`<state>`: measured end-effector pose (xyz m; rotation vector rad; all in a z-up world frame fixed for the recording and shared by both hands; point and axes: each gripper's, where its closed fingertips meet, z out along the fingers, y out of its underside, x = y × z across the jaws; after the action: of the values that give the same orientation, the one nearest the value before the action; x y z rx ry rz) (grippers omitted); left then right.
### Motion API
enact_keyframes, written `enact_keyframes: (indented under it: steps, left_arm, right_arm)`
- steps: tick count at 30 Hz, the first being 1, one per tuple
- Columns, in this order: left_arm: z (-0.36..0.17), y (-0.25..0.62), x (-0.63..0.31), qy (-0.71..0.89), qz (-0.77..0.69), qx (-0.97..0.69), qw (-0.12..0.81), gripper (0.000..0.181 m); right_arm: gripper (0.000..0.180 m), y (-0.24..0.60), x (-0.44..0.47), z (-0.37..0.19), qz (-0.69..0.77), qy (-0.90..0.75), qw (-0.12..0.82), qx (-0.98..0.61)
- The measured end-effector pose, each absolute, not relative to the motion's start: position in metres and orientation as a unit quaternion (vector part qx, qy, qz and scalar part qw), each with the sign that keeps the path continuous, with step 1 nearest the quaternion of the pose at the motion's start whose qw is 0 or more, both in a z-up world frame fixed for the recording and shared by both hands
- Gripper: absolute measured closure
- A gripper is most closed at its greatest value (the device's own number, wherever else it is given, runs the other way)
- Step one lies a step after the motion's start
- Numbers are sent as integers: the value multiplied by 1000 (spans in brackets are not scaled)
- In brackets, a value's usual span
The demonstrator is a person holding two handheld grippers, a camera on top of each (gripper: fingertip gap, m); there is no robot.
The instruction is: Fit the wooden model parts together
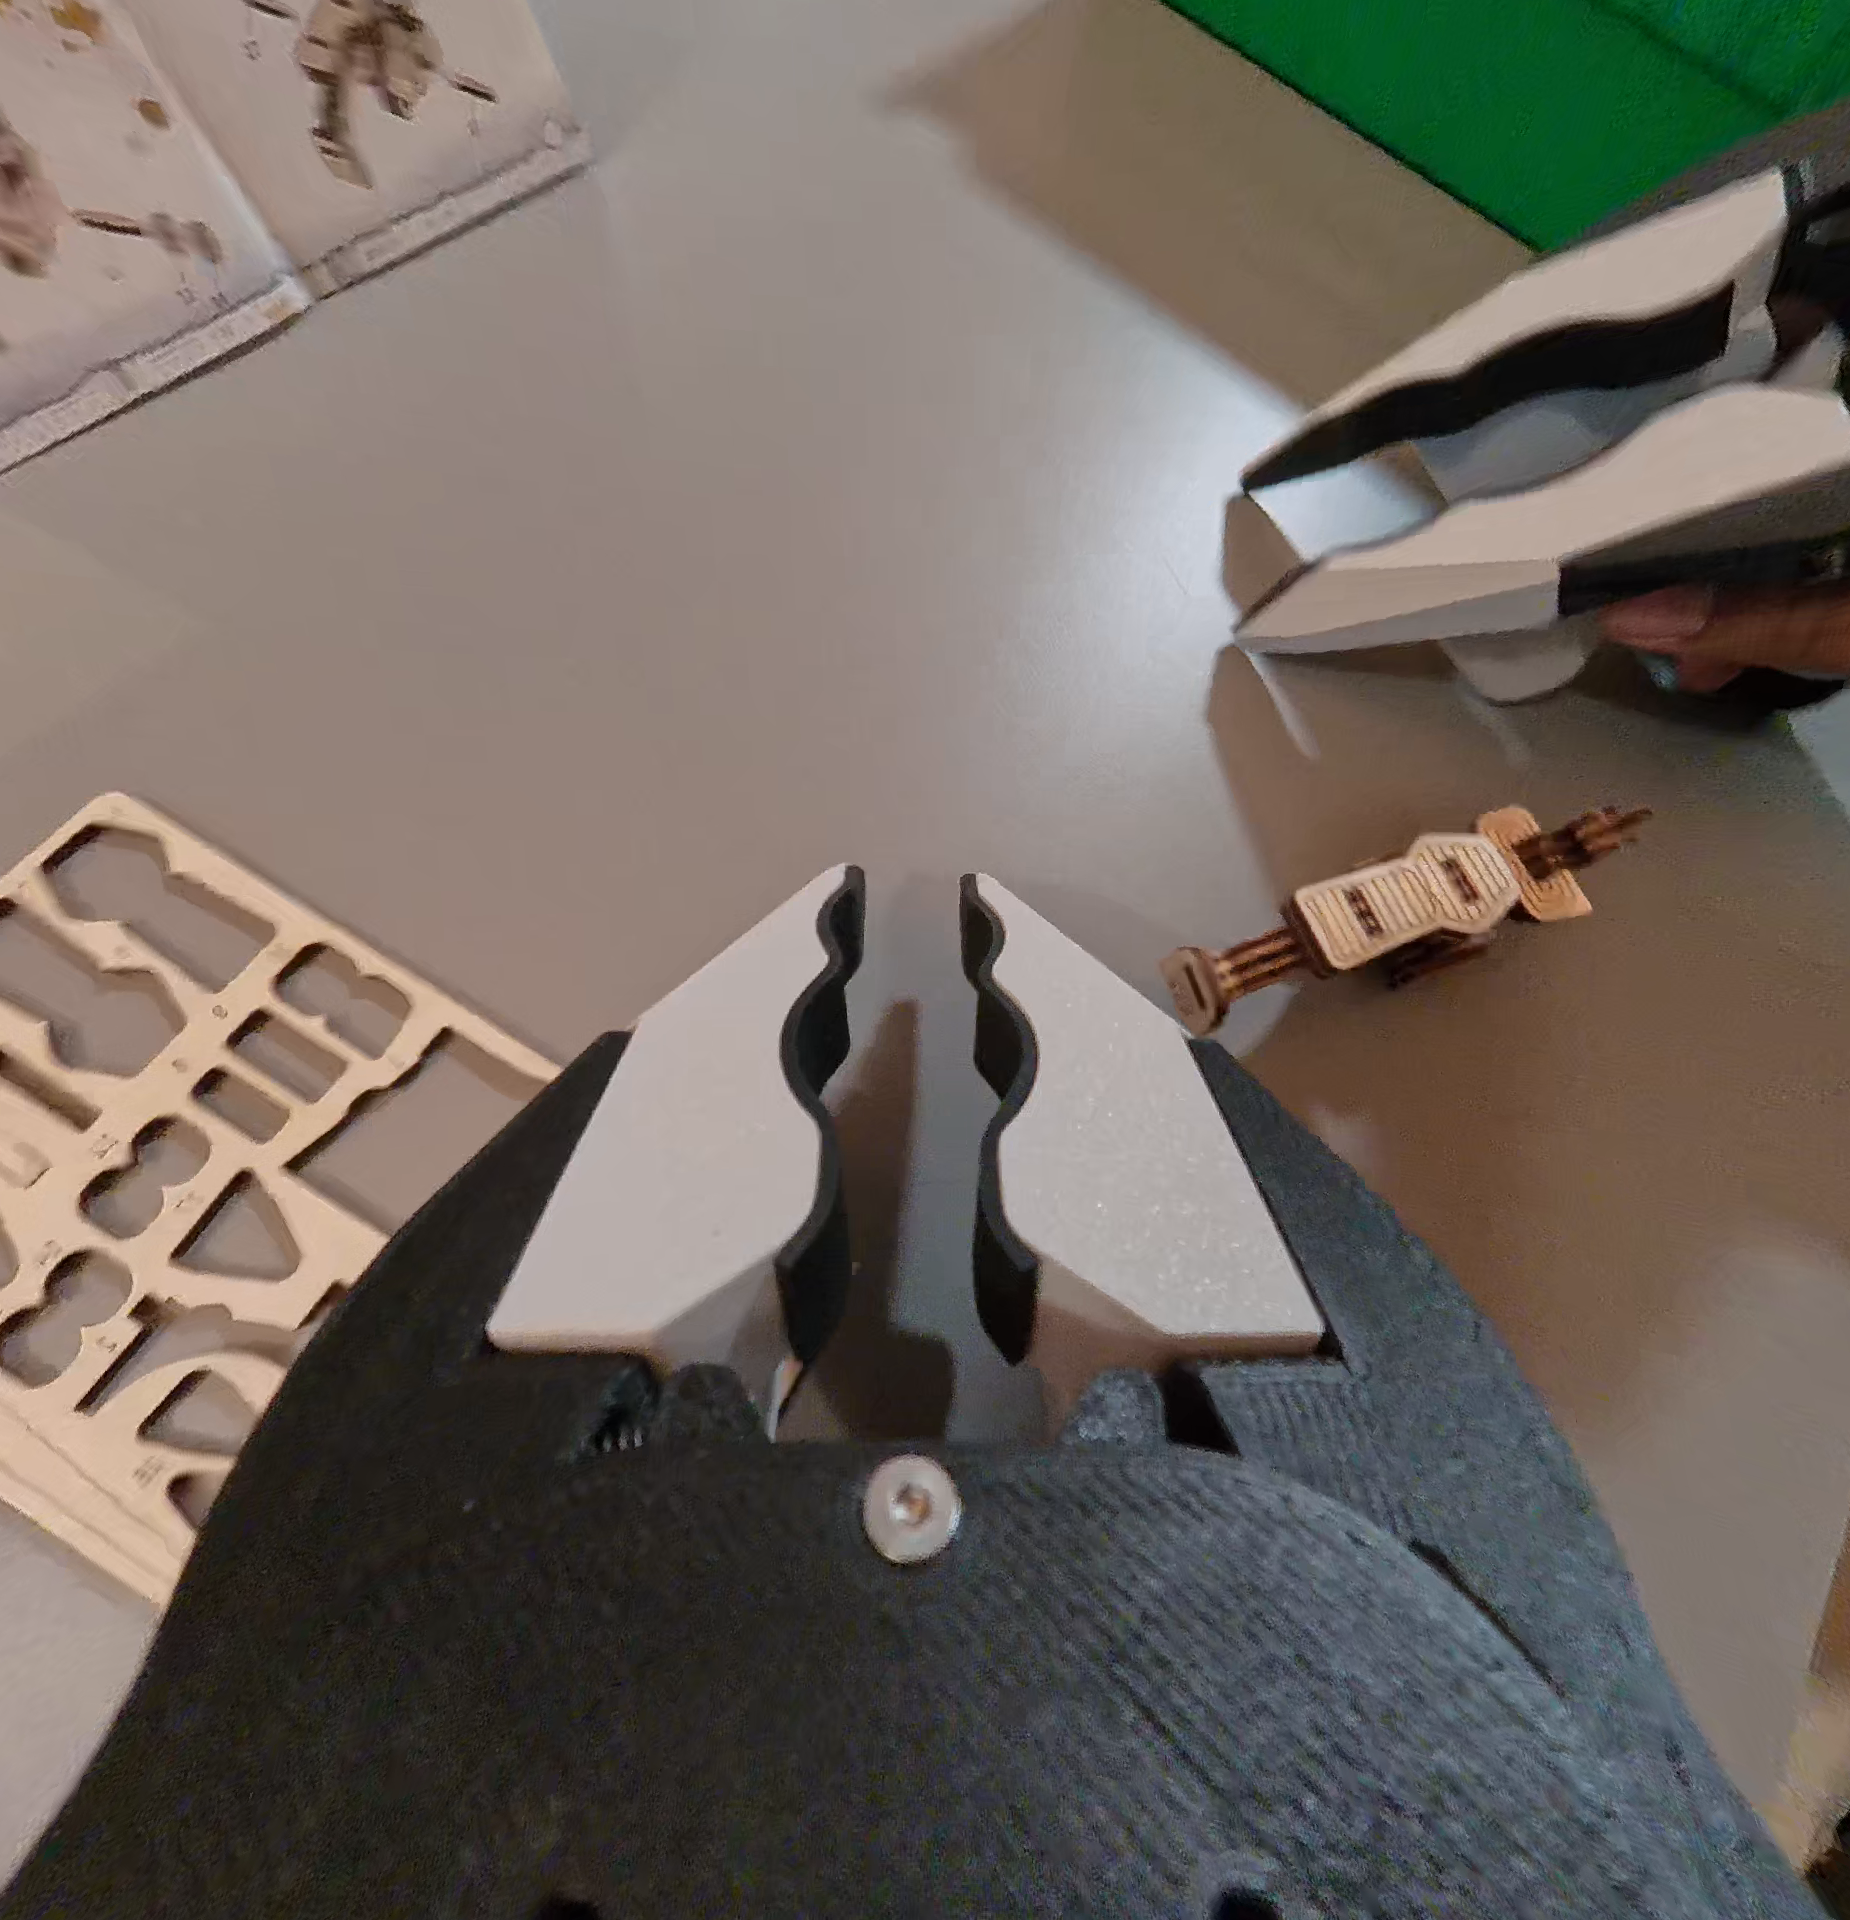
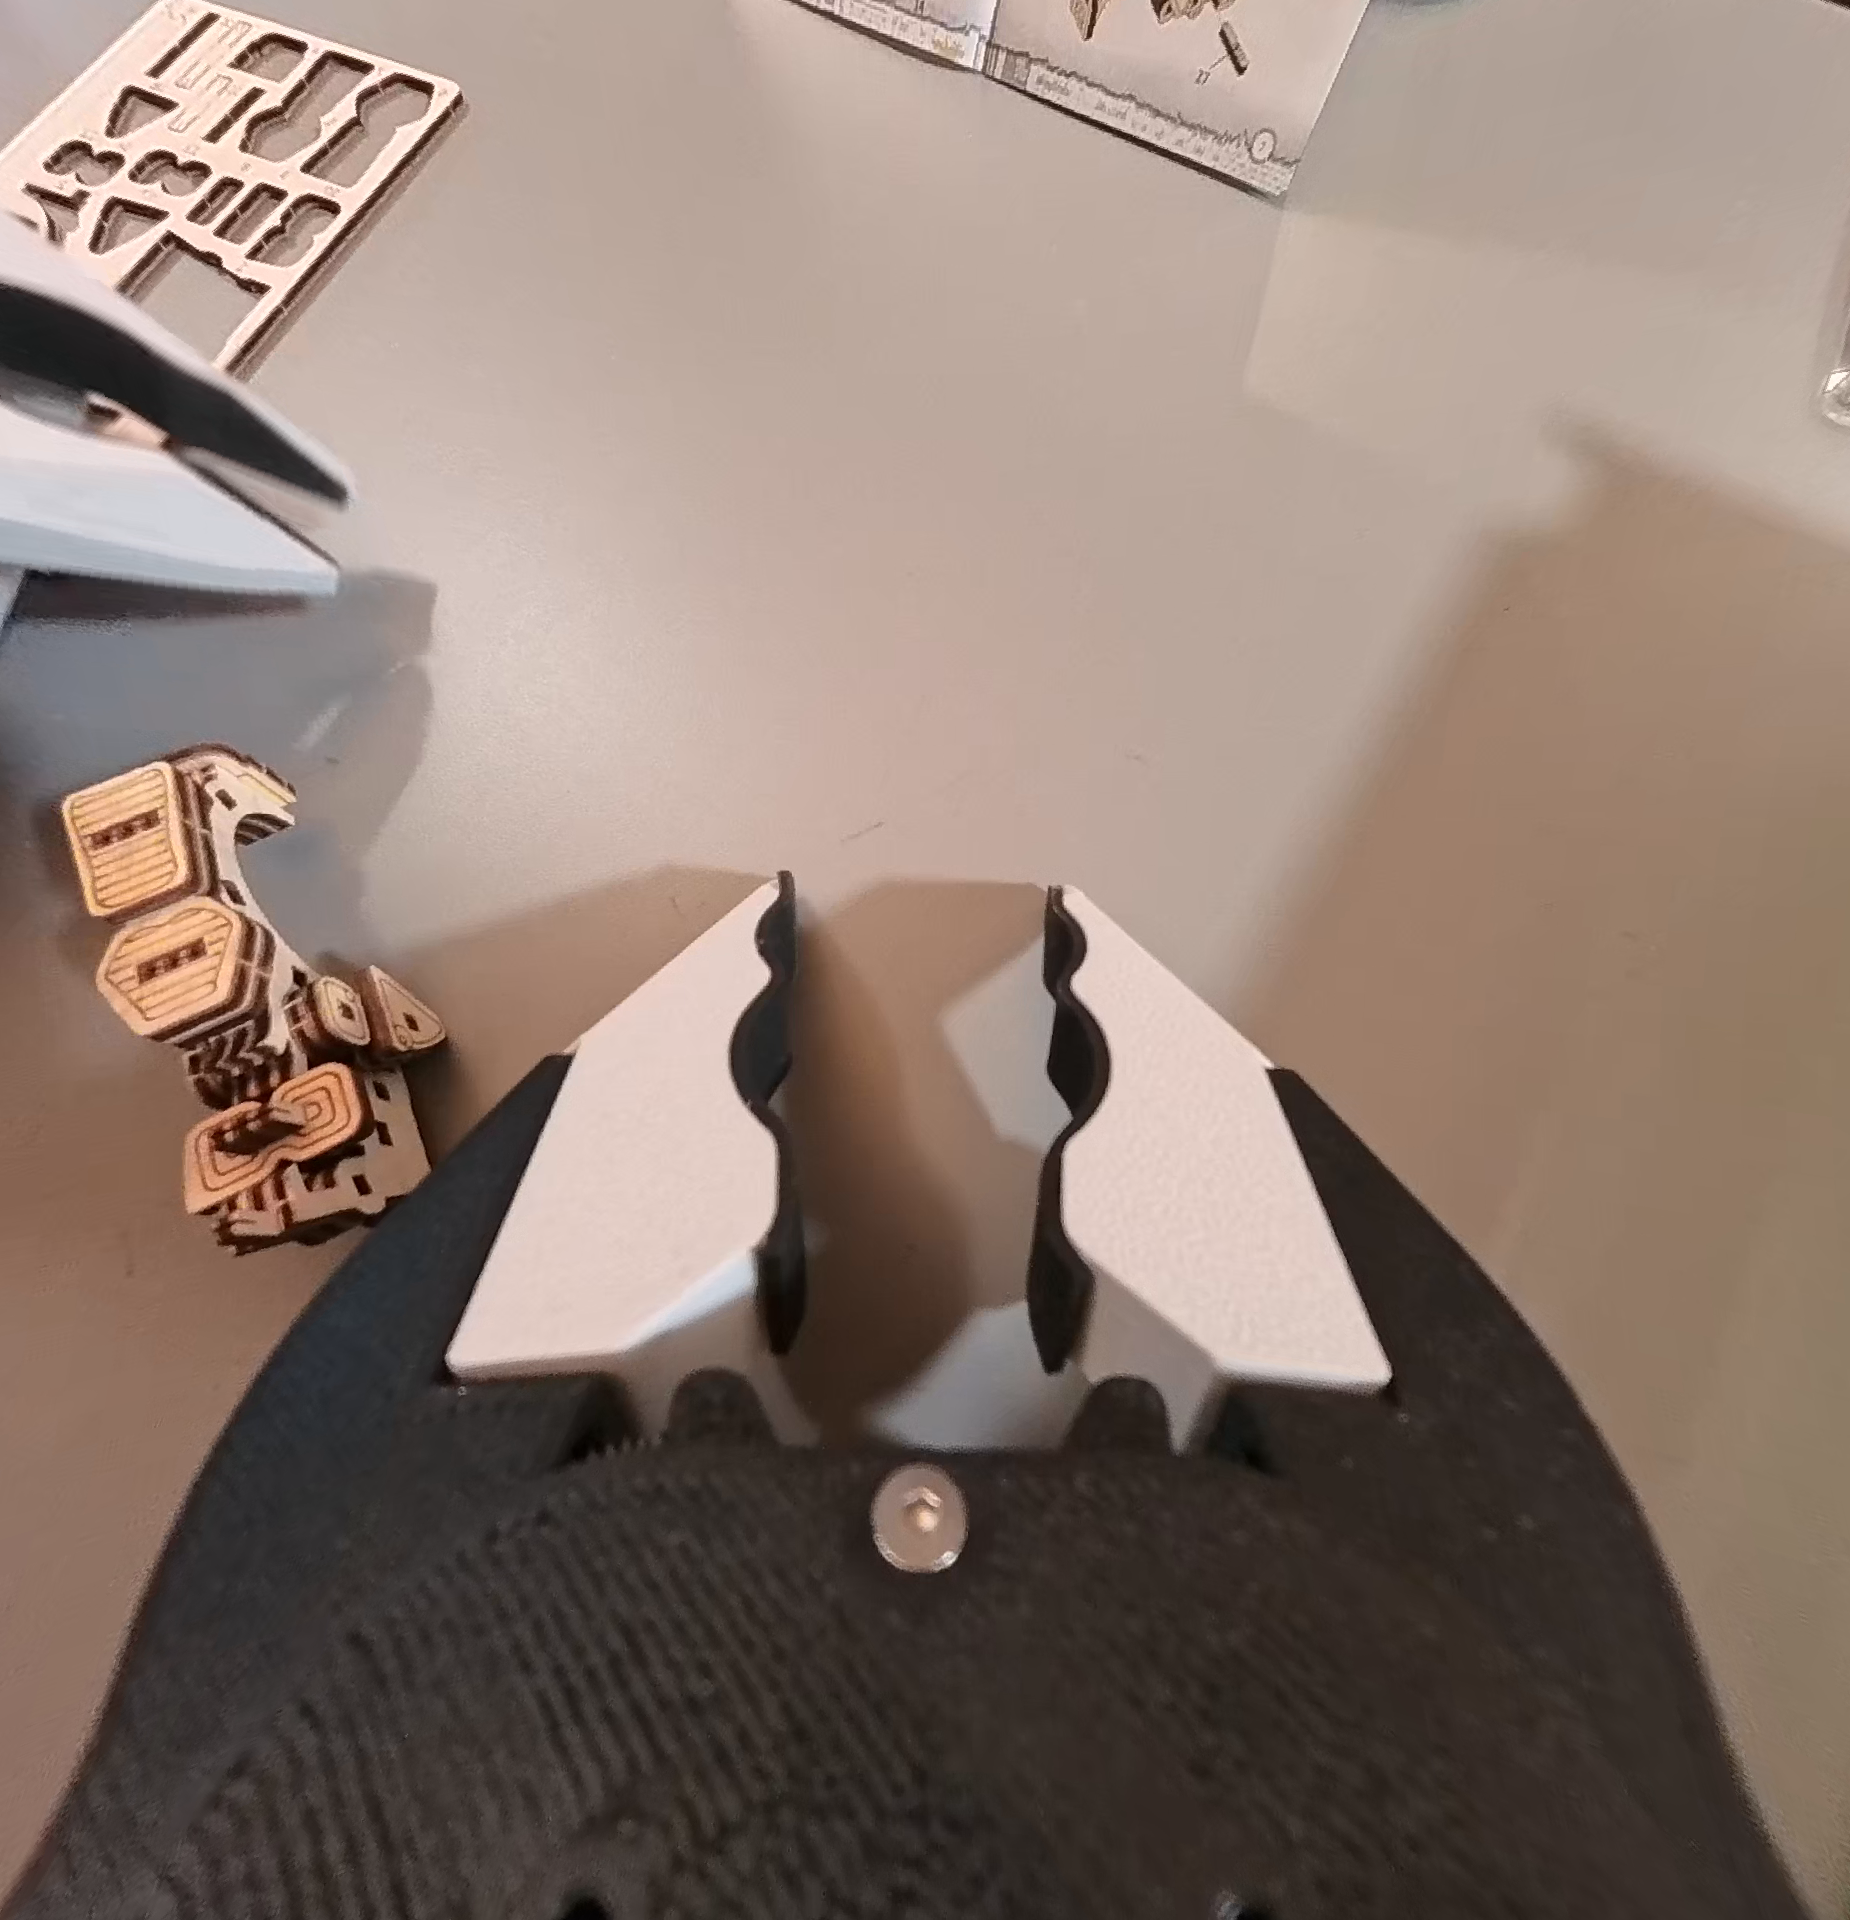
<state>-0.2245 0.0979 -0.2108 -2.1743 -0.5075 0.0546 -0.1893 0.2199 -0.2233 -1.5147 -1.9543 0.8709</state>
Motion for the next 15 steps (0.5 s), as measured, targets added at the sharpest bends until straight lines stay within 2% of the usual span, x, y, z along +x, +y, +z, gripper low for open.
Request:
enact_keyframes:
  steps: [3, 8, 9, 12, 15]
  left_arm:
    - [-193, 80, -246, -254, 33, -841, 477, 169]
    - [-149, 13, -296, -351, 72, -769, 530, 166]
    - [-151, -3, -305, -367, 92, -762, 526, 165]
    - [-164, -45, -322, -396, 157, -747, 511, 164]
    - [-162, -65, -318, -415, 153, -725, 528, 163]
  right_arm:
    - [132, 220, -189, -223, 321, -720, 257, -559]
    - [133, 221, -192, -223, 321, -718, 256, -562]
    - [139, 223, -196, -221, 321, -714, 263, -563]
    - [147, 217, -214, -173, 377, -684, 326, -533]
    - [151, 199, -223, -121, 438, -651, 398, -475]
